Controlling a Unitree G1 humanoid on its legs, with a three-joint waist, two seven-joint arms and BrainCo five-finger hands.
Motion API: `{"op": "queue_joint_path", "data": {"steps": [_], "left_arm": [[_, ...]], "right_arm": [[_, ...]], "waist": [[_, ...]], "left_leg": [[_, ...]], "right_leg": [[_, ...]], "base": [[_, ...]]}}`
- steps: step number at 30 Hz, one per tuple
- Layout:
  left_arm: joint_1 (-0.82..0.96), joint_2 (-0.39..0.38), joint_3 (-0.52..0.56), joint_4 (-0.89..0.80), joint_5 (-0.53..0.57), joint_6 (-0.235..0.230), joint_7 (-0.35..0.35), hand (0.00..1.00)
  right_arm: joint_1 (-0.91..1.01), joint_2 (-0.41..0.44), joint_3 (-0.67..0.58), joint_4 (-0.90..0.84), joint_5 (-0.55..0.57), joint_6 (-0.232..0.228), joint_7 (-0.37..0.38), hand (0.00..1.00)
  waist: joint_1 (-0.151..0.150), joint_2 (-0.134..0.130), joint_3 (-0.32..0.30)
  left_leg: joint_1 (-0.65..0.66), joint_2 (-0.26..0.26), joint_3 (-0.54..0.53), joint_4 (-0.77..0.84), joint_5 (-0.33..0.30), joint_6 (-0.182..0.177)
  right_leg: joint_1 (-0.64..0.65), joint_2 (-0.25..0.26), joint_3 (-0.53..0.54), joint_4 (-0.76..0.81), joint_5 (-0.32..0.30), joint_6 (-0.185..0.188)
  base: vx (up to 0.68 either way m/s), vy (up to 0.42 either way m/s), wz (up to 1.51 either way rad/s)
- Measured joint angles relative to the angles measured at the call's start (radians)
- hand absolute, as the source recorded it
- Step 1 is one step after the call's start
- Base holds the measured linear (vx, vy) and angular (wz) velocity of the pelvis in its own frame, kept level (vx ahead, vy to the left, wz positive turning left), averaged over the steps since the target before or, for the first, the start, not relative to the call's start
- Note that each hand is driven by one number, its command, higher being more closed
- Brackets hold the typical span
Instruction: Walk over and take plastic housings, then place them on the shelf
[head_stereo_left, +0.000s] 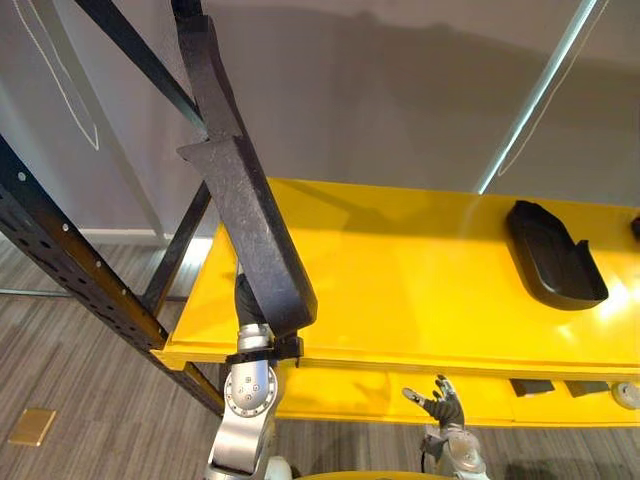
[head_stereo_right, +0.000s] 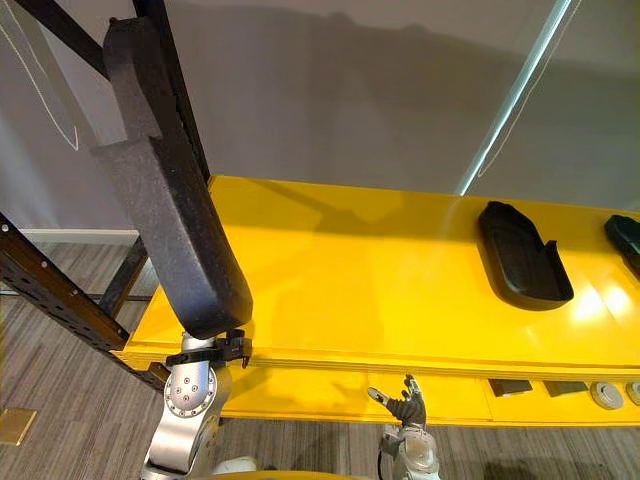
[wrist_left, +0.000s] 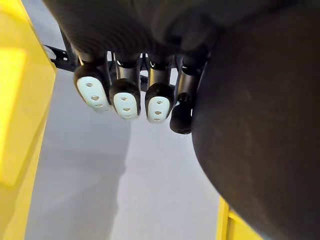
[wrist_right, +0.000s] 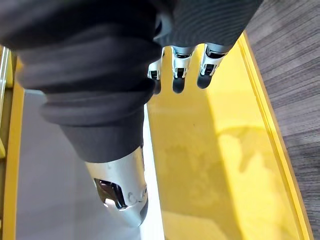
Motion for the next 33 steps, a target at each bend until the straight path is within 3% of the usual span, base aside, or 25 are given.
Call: {"op": "queue_joint_path", "data": {"steps": [10,19,26,29,33], "left_arm": [[0.001,0.004,0.023,0.021,0.062,0.024,0.001,1.00],[-0.172,0.091,0.151,0.241,0.239,0.149,0.012,1.00],[-0.275,0.112,0.209,0.309,0.277,0.178,0.029,1.00],[-0.299,0.121,0.228,0.368,0.279,0.206,0.030,1.00],[-0.373,0.153,0.252,0.505,0.358,0.260,0.023,1.00]], "right_arm": [[0.017,-0.001,0.002,0.006,-0.001,0.000,0.002,0.00],[0.073,-0.017,0.017,0.088,-0.025,0.002,0.045,0.00],[0.084,-0.024,0.013,0.124,-0.040,0.002,0.049,0.00],[0.085,-0.025,0.013,0.124,-0.040,0.002,0.063,0.00],[0.082,-0.025,0.013,0.125,-0.041,0.003,0.068,0.00]], "waist": [[0.011,0.009,-0.019],[-0.040,0.021,-0.036],[-0.066,0.024,-0.035],[-0.075,0.035,-0.036],[-0.078,0.041,-0.033]], "left_leg": [[0.034,0.012,0.048,-0.069,0.028,-0.004],[0.068,0.007,0.052,-0.166,0.093,-0.022],[0.075,0.005,0.051,-0.239,0.153,-0.030],[0.077,0.005,0.052,-0.265,0.169,-0.031],[0.105,-0.008,0.052,-0.347,0.227,-0.031]], "right_leg": [[0.008,0.009,0.054,-0.070,0.056,0.004],[0.016,0.018,0.067,-0.117,0.094,-0.015],[-0.001,0.030,0.088,-0.135,0.125,-0.017],[-0.015,0.036,0.112,-0.137,0.135,-0.018],[-0.018,0.033,0.113,-0.153,0.151,-0.014]], "base": [[-0.02,0.022,-0.16],[-0.02,-0.029,-0.03],[-0.01,-0.039,-0.02],[-0.04,-0.006,-0.05],[-0.04,-0.006,0.00]]}}
